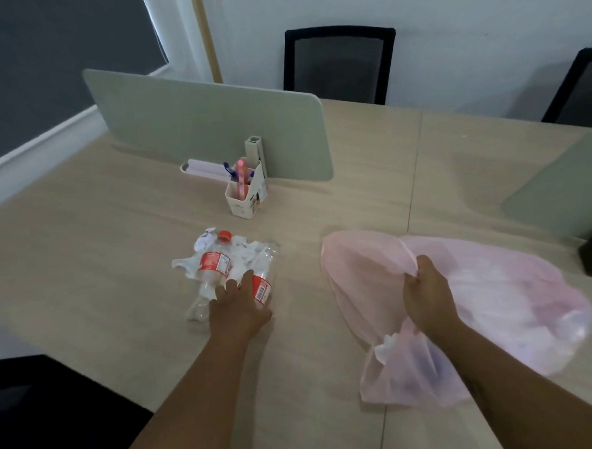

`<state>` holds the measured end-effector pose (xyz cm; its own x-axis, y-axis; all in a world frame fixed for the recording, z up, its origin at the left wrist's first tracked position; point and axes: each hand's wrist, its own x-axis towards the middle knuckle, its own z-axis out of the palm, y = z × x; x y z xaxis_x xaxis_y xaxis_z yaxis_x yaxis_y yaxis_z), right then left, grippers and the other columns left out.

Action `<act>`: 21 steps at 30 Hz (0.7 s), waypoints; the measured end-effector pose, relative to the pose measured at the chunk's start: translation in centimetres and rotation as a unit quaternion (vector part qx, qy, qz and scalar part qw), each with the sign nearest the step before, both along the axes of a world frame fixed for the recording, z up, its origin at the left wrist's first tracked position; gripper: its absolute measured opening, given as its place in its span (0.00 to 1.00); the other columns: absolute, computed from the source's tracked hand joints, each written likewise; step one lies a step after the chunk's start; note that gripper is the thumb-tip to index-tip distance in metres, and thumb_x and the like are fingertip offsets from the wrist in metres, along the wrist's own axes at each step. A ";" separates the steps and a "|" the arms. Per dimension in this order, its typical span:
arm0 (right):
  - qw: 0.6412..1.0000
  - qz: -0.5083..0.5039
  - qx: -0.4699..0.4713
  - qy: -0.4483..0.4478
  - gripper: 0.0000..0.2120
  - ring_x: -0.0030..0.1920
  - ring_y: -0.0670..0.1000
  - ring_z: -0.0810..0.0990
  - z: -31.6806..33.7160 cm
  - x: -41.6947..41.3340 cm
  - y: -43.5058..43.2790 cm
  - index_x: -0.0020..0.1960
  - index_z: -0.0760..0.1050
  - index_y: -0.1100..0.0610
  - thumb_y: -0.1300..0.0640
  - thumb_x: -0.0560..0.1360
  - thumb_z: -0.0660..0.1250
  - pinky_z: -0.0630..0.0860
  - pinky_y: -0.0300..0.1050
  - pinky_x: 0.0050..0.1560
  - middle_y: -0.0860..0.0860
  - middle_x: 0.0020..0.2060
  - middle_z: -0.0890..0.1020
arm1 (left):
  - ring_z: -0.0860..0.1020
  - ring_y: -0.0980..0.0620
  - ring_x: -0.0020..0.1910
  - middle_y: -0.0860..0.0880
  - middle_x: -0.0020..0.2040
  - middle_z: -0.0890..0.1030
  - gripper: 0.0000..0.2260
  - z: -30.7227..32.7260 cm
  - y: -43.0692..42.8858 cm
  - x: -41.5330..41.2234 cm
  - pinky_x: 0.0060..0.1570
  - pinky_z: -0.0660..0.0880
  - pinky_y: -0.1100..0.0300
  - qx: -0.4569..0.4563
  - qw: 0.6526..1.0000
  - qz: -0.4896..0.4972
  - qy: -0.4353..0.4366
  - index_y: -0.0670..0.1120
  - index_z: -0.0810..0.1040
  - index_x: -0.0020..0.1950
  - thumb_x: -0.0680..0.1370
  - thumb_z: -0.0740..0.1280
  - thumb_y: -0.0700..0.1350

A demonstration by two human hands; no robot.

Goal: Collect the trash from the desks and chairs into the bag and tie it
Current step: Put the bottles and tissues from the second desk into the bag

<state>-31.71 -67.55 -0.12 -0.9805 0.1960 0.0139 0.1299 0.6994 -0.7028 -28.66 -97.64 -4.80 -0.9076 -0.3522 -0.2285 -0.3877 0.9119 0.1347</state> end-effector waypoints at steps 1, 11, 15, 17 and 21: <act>1.000 -0.009 0.002 0.001 0.07 0.44 0.62 0.79 0.1 -0.2 0.2 0.53 0.70 0.61 0.61 0.80 0.55 0.78 0.56 0.45 0.58 0.43 0.79 | 0.69 0.40 0.64 0.44 0.65 0.71 0.36 -0.5 -0.1 -0.2 0.56 0.72 0.48 0.004 1.000 0.001 0.008 0.52 0.56 0.75 0.71 0.67 0.57; 0.980 -0.198 0.001 0.025 0.11 0.43 0.57 0.71 5.2 -2.0 5.5 0.50 0.70 0.62 0.55 0.80 0.55 0.67 0.48 0.45 0.56 0.43 0.73 | 0.80 0.50 0.46 0.49 0.54 0.78 0.28 7.7 4.0 -3.6 0.39 0.79 0.54 0.425 0.896 -0.111 -0.074 0.56 0.65 0.65 0.71 0.75 0.46; 0.976 -0.215 -0.011 0.039 0.14 0.49 0.61 0.76 6.3 -1.1 8.0 0.52 0.71 0.63 0.53 0.81 0.53 0.70 0.51 0.49 0.59 0.47 0.77 | 0.80 0.49 0.48 0.45 0.56 0.80 0.25 8.6 9.6 -5.0 0.48 0.79 0.52 0.479 0.857 -0.165 -0.098 0.55 0.71 0.65 0.70 0.75 0.46; 0.978 -0.204 -0.013 0.043 0.14 0.50 0.62 0.77 6.3 -0.4 9.1 0.52 0.72 0.62 0.53 0.80 0.54 0.71 0.52 0.50 0.60 0.49 0.79 | 0.81 0.48 0.53 0.47 0.59 0.79 0.28 8.1 13.4 -5.9 0.53 0.79 0.49 0.502 0.843 -0.173 -0.090 0.55 0.73 0.65 0.67 0.75 0.49; 0.984 -0.176 -0.001 0.034 0.12 0.50 0.62 0.77 6.3 0.9 11.6 0.52 0.73 0.61 0.55 0.80 0.54 0.72 0.51 0.49 0.58 0.47 0.79 | 0.75 0.51 0.62 0.55 0.64 0.71 0.30 6.5 20.0 -7.1 0.56 0.76 0.57 0.516 0.842 -0.157 -0.013 0.55 0.71 0.71 0.71 0.76 0.50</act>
